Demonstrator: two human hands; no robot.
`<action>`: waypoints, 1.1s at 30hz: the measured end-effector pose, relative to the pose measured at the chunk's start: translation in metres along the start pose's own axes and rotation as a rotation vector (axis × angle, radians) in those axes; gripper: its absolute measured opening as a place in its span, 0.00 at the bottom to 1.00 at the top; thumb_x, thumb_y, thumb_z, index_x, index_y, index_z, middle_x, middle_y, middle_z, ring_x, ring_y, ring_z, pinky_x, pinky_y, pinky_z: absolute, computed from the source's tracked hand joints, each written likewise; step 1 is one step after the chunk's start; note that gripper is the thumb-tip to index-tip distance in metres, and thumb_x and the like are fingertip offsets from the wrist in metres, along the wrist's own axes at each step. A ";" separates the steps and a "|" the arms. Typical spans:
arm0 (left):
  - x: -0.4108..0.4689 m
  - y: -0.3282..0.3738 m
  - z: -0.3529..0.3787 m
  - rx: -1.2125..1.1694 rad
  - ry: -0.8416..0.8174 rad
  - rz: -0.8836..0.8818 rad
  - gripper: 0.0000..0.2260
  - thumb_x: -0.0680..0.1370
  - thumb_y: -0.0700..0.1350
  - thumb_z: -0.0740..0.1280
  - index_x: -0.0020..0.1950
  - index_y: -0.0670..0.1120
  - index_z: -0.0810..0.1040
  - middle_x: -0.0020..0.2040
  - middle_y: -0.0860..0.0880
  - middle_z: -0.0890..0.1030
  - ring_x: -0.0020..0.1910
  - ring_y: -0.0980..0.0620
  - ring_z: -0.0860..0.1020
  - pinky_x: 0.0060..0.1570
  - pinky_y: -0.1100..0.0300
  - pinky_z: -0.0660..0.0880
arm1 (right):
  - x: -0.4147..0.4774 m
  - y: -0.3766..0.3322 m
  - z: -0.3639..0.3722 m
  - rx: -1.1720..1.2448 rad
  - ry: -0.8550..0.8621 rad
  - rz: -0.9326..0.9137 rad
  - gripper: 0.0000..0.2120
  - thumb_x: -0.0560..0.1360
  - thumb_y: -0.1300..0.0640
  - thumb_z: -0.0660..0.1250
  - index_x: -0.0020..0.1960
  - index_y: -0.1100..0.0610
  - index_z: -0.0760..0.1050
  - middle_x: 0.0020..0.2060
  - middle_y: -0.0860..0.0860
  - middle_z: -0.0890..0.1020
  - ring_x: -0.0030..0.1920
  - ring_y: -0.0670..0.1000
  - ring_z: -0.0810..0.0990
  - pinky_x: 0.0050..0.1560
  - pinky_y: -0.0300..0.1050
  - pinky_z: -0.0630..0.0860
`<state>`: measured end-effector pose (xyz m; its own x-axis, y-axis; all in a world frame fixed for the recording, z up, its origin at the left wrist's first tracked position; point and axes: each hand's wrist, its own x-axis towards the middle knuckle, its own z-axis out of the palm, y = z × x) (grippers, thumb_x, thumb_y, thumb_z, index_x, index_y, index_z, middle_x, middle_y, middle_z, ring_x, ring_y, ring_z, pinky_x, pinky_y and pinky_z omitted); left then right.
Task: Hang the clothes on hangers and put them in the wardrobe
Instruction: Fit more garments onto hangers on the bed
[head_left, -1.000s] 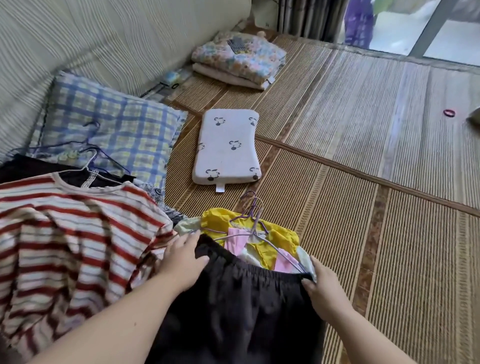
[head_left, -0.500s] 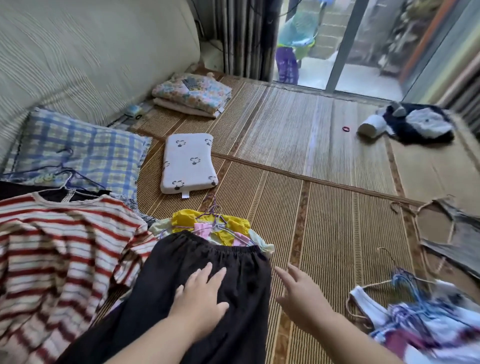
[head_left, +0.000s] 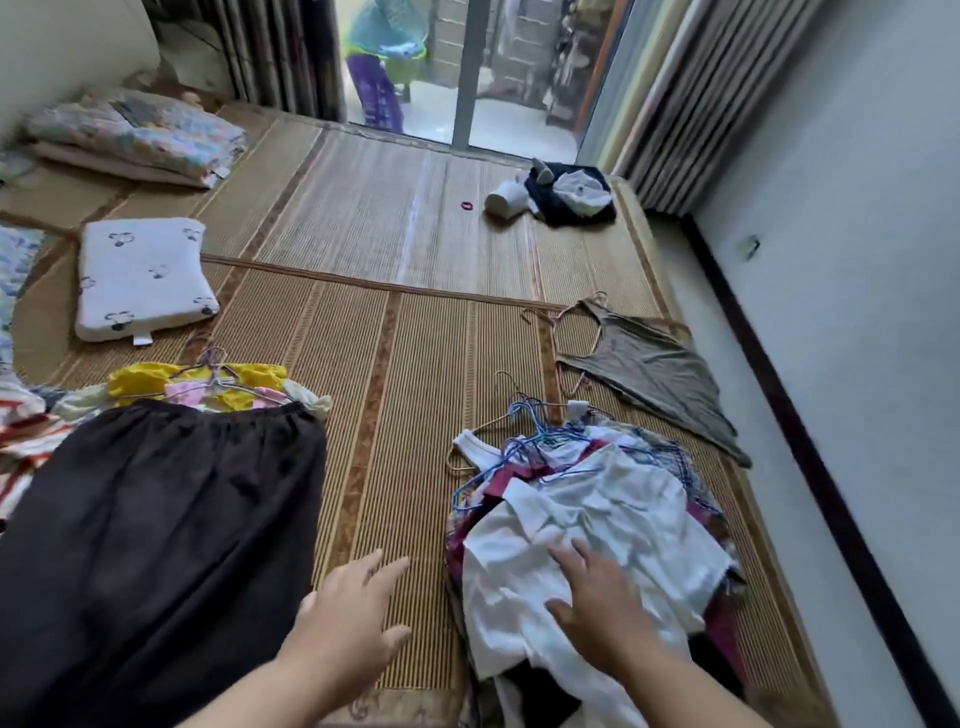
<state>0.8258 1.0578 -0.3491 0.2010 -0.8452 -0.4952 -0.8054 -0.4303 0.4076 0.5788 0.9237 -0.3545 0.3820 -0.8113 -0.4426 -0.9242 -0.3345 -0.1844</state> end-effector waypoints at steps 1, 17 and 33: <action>0.004 0.015 0.008 0.001 -0.012 0.010 0.31 0.76 0.60 0.61 0.76 0.61 0.50 0.77 0.55 0.53 0.76 0.53 0.50 0.73 0.47 0.54 | -0.003 0.023 -0.005 0.008 -0.004 0.046 0.29 0.75 0.45 0.62 0.73 0.41 0.56 0.74 0.48 0.57 0.73 0.52 0.58 0.70 0.52 0.61; 0.188 0.145 0.082 0.010 -0.045 -0.216 0.32 0.74 0.59 0.63 0.75 0.59 0.55 0.76 0.53 0.57 0.74 0.48 0.58 0.71 0.46 0.60 | 0.203 0.196 -0.041 0.190 -0.031 -0.021 0.28 0.75 0.50 0.63 0.72 0.52 0.61 0.68 0.53 0.72 0.66 0.55 0.71 0.61 0.49 0.70; 0.213 0.135 0.096 -0.274 -0.008 -0.347 0.31 0.76 0.52 0.63 0.76 0.53 0.53 0.66 0.44 0.72 0.63 0.43 0.73 0.61 0.53 0.70 | 0.212 0.196 -0.036 0.354 0.049 -0.170 0.10 0.66 0.61 0.65 0.38 0.45 0.73 0.28 0.43 0.77 0.32 0.48 0.75 0.34 0.44 0.70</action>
<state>0.7063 0.8499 -0.4738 0.4283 -0.6341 -0.6438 -0.5133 -0.7571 0.4042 0.4789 0.6685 -0.4526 0.5209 -0.7834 -0.3390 -0.7868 -0.2867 -0.5465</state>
